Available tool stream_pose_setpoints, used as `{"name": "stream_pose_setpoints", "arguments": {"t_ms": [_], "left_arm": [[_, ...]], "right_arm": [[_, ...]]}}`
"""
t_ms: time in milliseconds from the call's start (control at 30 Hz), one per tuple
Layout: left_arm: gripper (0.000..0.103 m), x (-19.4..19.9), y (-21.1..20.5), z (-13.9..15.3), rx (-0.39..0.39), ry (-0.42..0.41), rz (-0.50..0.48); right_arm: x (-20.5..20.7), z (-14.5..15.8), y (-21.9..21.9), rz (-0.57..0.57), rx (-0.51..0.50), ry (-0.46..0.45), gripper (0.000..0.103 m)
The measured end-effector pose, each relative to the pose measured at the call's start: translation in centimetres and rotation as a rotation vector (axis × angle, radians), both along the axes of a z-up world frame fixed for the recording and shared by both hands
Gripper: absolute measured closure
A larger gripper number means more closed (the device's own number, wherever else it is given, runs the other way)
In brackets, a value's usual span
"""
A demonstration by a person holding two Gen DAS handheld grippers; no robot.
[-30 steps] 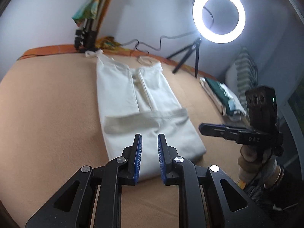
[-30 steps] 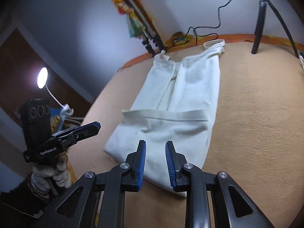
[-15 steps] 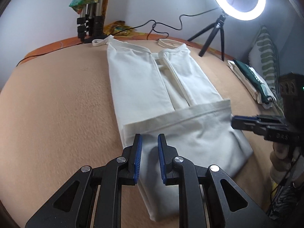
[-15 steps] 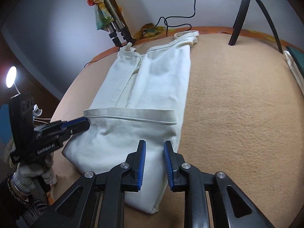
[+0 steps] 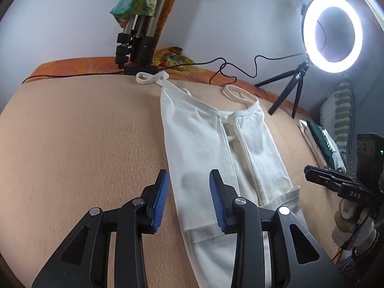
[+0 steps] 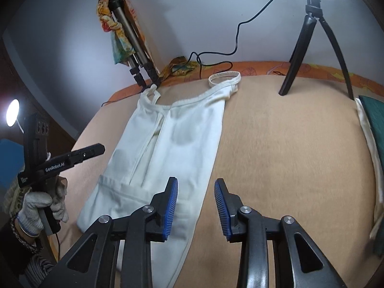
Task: Fold small clothes
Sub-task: 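Open both tools and withdraw them from the folded hem, then grasp the strap end of the folded tank top with both tools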
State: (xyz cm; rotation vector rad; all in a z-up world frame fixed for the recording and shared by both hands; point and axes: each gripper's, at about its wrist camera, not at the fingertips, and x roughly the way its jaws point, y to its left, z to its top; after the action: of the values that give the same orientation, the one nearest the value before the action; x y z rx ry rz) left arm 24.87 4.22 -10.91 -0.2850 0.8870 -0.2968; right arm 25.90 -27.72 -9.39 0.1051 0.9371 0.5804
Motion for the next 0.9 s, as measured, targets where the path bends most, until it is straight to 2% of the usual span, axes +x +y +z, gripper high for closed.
{"name": "stream_pose_setpoints", "arguments": {"t_ms": [133, 300, 433, 700, 800, 900], "left_arm": [[0.06, 1.5, 0.4, -0.6, -0.018, 0.018, 0.008], [0.06, 4.0, 1.2, -1.7, -0.079, 0.051, 0.02], [0.06, 5.9, 1.5, -2.4, -0.099, 0.064, 0.024], [0.06, 8.3, 1.8, -2.7, -0.108, 0.051, 0.014], [0.06, 9.0, 1.8, -2.6, -0.113, 0.049, 0.014], [0.06, 9.9, 1.8, -2.5, -0.129, 0.051, 0.013]], "right_arm": [[3.6, -0.7, -0.1, 0.01, 0.057, 0.036, 0.069], [7.4, -2.1, 0.8, 0.041, 0.094, 0.067, 0.066], [10.0, -3.2, 1.8, 0.065, 0.096, 0.071, 0.068], [14.5, -3.7, 3.8, 0.081, 0.077, 0.061, 0.09], [15.9, -3.1, 4.2, 0.043, 0.055, 0.029, 0.092], [16.7, -2.6, 3.9, 0.027, 0.098, 0.023, 0.091]]}}
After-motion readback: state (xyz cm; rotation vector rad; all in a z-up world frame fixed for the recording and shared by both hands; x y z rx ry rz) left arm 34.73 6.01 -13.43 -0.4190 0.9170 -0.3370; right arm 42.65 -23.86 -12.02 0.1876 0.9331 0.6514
